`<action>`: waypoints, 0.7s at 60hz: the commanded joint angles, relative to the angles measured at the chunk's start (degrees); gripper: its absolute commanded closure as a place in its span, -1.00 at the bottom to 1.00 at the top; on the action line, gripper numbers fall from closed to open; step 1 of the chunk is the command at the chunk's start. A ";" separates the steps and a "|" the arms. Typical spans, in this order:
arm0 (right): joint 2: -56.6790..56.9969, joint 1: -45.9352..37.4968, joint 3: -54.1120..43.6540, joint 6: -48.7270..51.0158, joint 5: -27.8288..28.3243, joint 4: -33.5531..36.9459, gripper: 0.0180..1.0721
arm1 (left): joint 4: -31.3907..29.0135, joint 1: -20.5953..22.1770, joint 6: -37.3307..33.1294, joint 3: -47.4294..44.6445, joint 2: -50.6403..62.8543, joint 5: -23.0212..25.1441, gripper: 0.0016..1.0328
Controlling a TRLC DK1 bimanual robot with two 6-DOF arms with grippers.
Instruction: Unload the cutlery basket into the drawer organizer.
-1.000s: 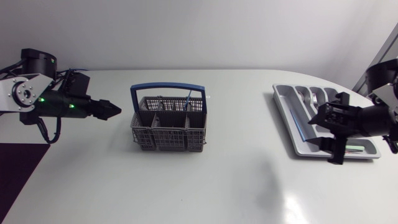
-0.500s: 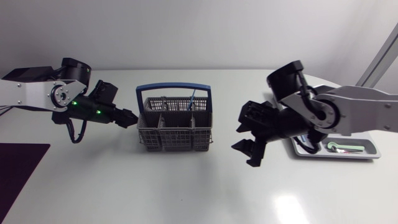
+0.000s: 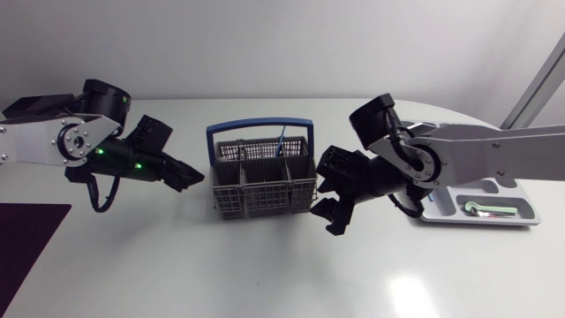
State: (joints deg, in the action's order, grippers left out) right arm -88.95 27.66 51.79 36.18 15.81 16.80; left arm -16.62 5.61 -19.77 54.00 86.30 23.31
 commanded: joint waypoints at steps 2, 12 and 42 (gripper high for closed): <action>-0.79 1.43 -0.46 -0.76 0.80 -0.54 0.04 | 1.24 -3.67 -0.36 5.33 4.14 0.16 -0.15; -1.05 3.80 0.33 -1.20 0.71 -0.89 0.52 | 5.20 -6.92 6.94 15.44 15.30 2.27 -0.15; -3.60 3.28 1.74 -3.93 -0.34 -4.76 0.71 | -4.38 -0.60 3.86 31.08 30.68 17.91 -0.14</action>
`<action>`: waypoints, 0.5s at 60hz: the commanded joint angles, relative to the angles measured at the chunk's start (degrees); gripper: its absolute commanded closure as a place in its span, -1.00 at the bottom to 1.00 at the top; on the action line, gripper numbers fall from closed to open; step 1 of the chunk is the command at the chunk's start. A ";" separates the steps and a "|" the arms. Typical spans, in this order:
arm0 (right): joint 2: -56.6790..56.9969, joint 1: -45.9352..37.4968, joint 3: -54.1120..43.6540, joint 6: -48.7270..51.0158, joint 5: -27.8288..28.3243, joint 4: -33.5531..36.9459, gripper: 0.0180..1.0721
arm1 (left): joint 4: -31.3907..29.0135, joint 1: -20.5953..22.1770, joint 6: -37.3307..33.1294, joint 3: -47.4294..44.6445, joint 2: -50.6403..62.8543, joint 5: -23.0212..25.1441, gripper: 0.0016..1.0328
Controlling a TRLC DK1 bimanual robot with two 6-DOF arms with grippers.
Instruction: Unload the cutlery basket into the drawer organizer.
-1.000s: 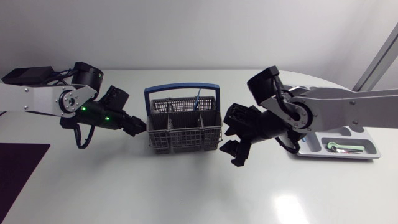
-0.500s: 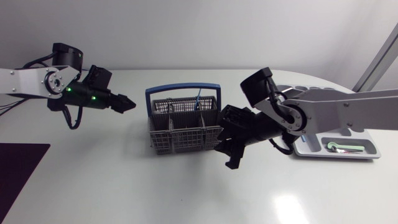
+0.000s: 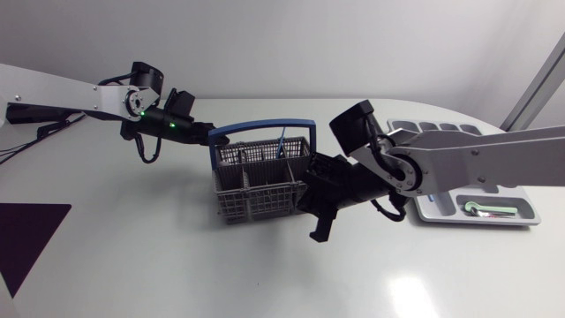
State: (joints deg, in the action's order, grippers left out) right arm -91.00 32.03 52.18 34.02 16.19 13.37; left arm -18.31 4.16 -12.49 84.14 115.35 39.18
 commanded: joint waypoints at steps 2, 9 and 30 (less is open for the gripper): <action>-1.90 -1.53 1.25 -1.76 -1.60 -2.12 0.71 | -3.67 0.93 -4.65 0.76 1.63 2.48 -0.13; -2.51 -3.82 1.08 -2.20 -3.27 -4.75 0.71 | -9.12 1.02 -10.45 -0.29 1.54 4.59 -0.06; -5.15 -9.44 4.42 -5.54 -3.27 -8.09 0.71 | -16.06 0.93 -20.73 -11.98 -6.89 4.68 -0.06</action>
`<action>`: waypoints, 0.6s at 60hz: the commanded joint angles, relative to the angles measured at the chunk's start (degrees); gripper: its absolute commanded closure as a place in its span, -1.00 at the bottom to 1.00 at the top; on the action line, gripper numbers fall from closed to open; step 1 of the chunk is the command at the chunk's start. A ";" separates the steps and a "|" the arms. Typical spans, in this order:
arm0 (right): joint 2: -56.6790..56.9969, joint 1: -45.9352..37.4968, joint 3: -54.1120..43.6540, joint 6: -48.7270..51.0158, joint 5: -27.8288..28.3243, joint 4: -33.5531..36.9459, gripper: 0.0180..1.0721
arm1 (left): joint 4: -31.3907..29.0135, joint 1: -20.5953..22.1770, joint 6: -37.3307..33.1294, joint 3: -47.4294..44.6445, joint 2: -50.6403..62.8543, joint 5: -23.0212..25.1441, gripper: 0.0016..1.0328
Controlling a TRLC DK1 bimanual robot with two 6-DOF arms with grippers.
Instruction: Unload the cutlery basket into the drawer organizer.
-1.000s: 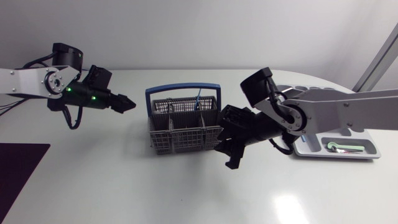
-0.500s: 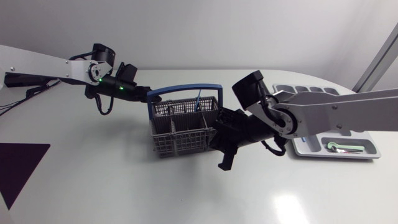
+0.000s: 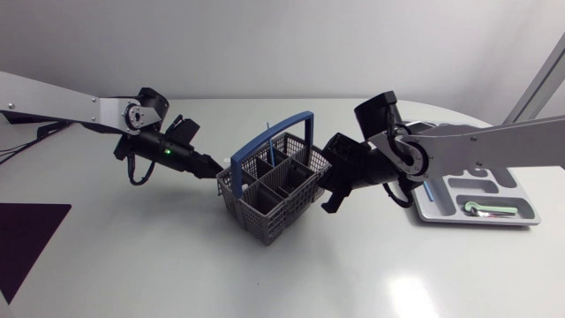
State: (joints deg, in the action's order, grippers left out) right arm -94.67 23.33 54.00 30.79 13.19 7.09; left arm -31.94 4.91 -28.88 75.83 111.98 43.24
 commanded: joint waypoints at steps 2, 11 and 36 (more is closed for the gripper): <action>-1.92 -1.10 3.22 -2.84 -0.18 -1.99 0.71 | -3.12 0.45 -5.22 -4.90 -4.41 0.70 -0.06; -4.99 -1.36 7.17 -3.63 1.22 -1.73 0.71 | -4.62 3.71 -7.50 -10.27 -8.62 0.61 -0.06; -6.66 -0.30 12.18 -4.07 3.07 1.17 0.71 | -6.20 11.26 -6.36 -15.72 -18.12 -1.06 -0.06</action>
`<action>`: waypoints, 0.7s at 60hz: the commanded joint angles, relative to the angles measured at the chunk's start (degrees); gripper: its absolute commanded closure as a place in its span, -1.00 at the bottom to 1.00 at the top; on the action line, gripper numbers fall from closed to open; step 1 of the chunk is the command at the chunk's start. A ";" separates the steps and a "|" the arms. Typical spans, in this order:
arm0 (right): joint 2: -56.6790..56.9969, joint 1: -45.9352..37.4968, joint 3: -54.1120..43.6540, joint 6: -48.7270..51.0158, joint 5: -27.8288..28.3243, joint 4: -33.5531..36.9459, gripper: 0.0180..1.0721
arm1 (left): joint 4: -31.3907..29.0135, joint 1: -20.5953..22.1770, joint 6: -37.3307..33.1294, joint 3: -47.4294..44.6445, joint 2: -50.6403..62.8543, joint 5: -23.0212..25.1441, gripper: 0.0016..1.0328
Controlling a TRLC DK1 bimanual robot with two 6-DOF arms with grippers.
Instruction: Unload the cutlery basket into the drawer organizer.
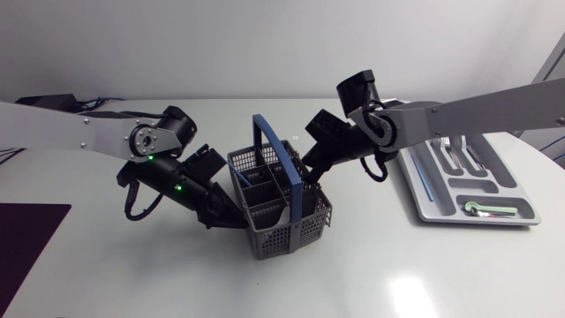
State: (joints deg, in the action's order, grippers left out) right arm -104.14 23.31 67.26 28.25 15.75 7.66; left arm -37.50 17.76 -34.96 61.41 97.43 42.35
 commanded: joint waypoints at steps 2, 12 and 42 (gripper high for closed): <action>4.56 -1.16 -2.14 -1.36 0.51 0.60 0.69 | -0.65 -3.08 -0.28 -1.29 -4.70 -0.16 -0.06; 14.93 -4.15 -9.96 0.14 1.21 1.30 0.52 | -0.30 -10.02 -0.81 -0.67 -7.43 -0.16 -0.06; 35.14 -0.90 -24.20 5.68 7.63 18.97 0.52 | 26.95 -15.91 21.07 11.45 10.24 -2.45 -0.06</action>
State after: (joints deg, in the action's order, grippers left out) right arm -70.83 20.14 45.60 32.71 22.79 24.88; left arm -12.14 2.20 -18.50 68.84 103.07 40.16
